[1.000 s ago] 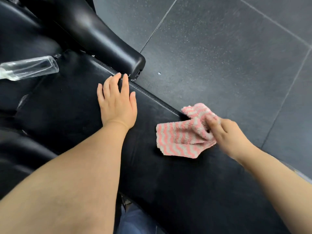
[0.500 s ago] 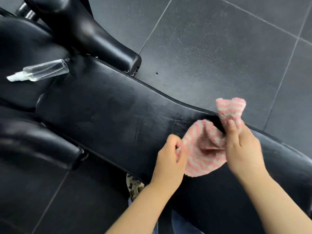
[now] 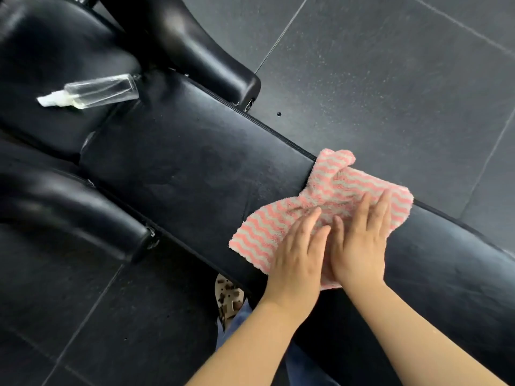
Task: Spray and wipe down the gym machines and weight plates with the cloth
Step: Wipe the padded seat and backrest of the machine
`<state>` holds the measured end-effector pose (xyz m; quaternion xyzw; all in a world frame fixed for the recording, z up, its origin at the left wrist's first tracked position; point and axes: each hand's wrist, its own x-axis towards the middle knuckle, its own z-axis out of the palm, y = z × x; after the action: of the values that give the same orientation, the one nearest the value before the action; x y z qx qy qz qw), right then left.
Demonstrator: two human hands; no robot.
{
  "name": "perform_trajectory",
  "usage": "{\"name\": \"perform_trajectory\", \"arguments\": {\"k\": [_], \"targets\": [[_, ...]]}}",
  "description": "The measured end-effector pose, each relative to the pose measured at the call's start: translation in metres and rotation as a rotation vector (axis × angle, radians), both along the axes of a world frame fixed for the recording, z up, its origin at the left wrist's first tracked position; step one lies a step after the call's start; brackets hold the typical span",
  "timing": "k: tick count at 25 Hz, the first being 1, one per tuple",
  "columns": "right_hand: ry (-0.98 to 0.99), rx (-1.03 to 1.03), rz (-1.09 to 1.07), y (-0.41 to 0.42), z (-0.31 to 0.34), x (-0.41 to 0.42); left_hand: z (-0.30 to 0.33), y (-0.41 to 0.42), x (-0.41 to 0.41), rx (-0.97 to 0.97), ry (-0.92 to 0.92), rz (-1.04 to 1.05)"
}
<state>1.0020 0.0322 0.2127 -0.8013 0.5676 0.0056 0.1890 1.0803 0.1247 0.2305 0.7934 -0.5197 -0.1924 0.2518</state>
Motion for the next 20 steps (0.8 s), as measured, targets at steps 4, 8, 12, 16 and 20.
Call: {"name": "perform_trajectory", "arguments": {"k": [4,8,12,16,20], "targets": [[0.168,-0.068,0.044,-0.002,-0.021,-0.005,-0.042,-0.008,0.006,0.356,-0.281,-0.247],[0.19,-0.07,0.027,-0.005,-0.02,0.014,-0.041,-0.011,0.019,0.316,-0.346,-0.182],[0.171,-0.084,0.086,-0.007,-0.018,0.061,-0.041,-0.006,0.061,0.246,-0.408,-0.048],[0.189,-0.097,0.228,-0.004,-0.013,0.129,-0.041,0.006,0.119,0.24,-0.424,0.06],[0.145,-0.085,0.529,0.0,-0.009,0.207,-0.04,0.028,0.189,0.317,-0.483,0.191]]}}
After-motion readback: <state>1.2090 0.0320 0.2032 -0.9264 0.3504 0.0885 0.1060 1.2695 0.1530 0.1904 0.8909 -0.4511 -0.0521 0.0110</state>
